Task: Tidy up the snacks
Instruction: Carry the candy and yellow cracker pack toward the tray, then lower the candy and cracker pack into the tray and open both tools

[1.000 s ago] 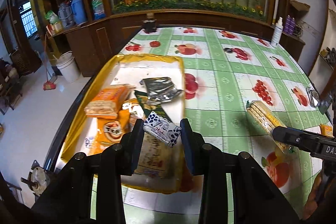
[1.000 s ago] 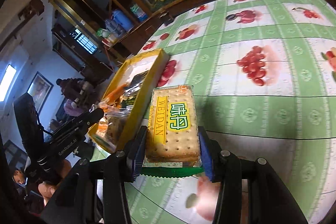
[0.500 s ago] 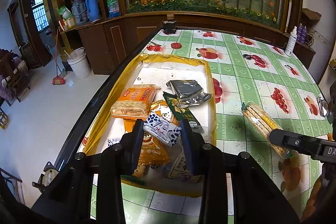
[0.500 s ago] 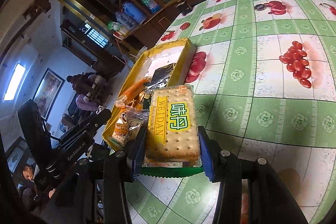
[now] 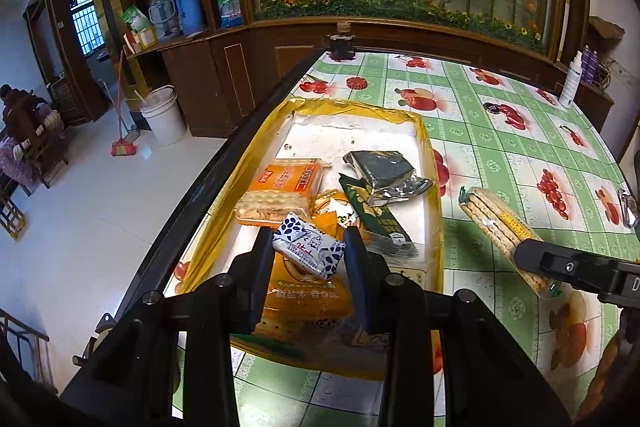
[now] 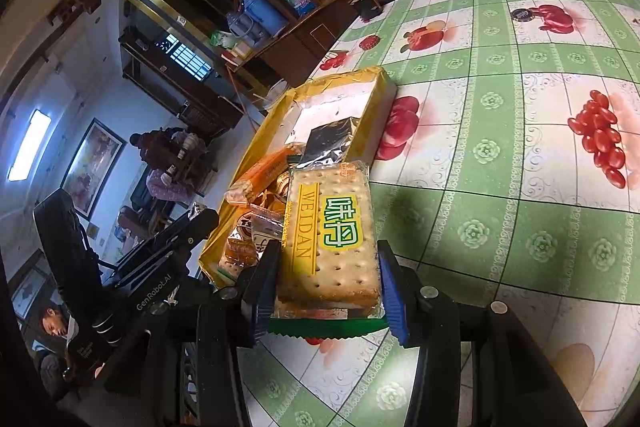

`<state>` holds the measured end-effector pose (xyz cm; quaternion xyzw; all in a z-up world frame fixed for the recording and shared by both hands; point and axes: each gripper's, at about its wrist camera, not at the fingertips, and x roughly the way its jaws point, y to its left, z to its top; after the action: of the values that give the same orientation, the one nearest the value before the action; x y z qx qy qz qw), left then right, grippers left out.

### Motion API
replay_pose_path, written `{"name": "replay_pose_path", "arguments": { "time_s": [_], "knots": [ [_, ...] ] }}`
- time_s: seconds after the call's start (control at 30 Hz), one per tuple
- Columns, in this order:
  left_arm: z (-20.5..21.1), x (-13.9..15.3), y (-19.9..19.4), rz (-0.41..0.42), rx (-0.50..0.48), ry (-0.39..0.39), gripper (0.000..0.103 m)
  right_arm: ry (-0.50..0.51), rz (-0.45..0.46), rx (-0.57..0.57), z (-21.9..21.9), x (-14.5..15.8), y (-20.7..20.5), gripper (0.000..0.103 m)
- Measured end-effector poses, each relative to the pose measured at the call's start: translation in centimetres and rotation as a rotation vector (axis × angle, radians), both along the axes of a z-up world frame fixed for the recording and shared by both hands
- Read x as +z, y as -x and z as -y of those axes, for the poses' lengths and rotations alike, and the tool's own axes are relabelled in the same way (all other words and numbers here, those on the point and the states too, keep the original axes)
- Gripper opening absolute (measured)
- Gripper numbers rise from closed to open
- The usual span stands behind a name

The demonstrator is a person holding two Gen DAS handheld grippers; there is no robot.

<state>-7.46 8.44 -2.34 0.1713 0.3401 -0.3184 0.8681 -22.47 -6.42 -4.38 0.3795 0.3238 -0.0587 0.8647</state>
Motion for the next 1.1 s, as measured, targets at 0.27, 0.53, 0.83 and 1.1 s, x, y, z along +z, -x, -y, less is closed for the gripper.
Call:
{"name": "replay_pose_path", "arguments": {
  "time_s": [0.27,0.53,0.83,1.1],
  "knots": [
    [-0.8,-0.6,-1.4,-0.011,0.029,-0.008,0.033,-0.006,0.017,0.022,-0.3,0.4,-2.4,0.047],
    [-1.1,-2.3,-4.0,-0.100,0.051,-0.021,0.033,0.033,0.014,0.022,-0.2,0.9,-6.0,0.047],
    [1.9,-3.0,-6.3,-0.160,0.022,-0.034,0.033,0.084,-0.034,0.019,0.5,0.2,-11.6,0.047],
    [4.9,-4.5,-8.0,-0.176,0.013,-0.088,0.033,0.127,-0.077,-0.007,1.8,-0.9,-15.0,0.047]
  ]
}}
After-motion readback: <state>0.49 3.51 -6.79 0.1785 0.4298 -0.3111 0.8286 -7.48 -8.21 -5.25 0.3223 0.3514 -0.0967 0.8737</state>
